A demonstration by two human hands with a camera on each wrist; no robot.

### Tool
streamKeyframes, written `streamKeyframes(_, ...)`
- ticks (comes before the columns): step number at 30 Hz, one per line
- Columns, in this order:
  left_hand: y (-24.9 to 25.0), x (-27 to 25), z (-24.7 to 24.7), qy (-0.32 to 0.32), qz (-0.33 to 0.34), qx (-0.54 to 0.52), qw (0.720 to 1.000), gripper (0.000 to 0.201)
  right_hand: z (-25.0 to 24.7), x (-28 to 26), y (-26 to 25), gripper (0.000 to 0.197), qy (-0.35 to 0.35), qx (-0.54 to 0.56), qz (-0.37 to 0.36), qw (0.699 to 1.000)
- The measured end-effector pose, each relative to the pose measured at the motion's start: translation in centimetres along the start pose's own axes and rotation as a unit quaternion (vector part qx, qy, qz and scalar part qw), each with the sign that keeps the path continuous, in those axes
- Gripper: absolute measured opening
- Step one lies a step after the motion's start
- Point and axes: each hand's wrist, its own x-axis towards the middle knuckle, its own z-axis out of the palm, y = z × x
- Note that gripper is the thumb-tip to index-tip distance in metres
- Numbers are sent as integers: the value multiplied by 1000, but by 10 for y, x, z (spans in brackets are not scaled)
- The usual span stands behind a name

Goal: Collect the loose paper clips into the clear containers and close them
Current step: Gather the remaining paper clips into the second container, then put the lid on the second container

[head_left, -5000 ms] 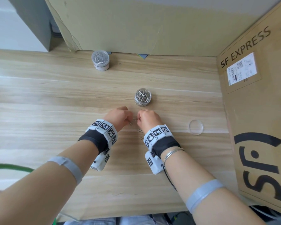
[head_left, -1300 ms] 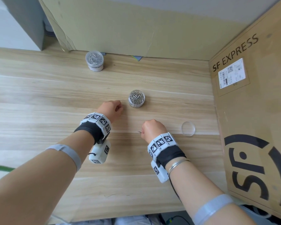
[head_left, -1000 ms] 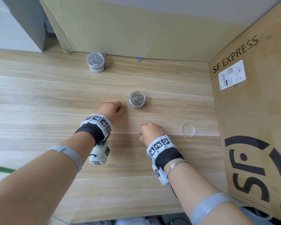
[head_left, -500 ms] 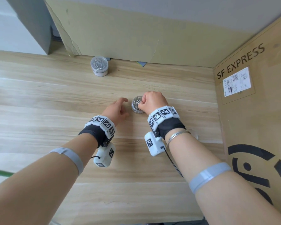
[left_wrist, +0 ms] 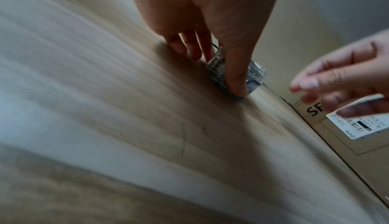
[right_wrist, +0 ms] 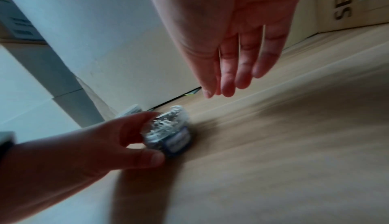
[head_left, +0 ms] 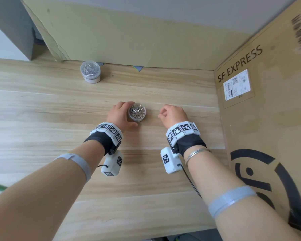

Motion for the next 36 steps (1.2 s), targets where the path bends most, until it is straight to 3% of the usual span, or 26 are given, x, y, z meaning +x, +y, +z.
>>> streamKeyframes(3,7,-1,3,1,-6,12,1000,76,4,-8,36,27,-30,-23,61,997)
streamKeyframes(10,17,-11,14,-32,13,7,999,77,10,-33,85,54,-30,-48,178,982)
streamKeyframes(18,22,-22,24,-40,27,0,999,77,19,-44,93,55,-45,-3,261,964)
streamKeyframes(20,22,-24,25,-41,30,0,999,77,19,-44,88,53,-36,1,234,972)
streamKeyframes(25,25,-26,22,-28,39,-22,999,75,11,-44,51,61,-33,11,88,996)
streamKeyframes(36,19,-33,9,-27,39,-51,998,69,3,-43,-11,73,-21,-1,-82,996)
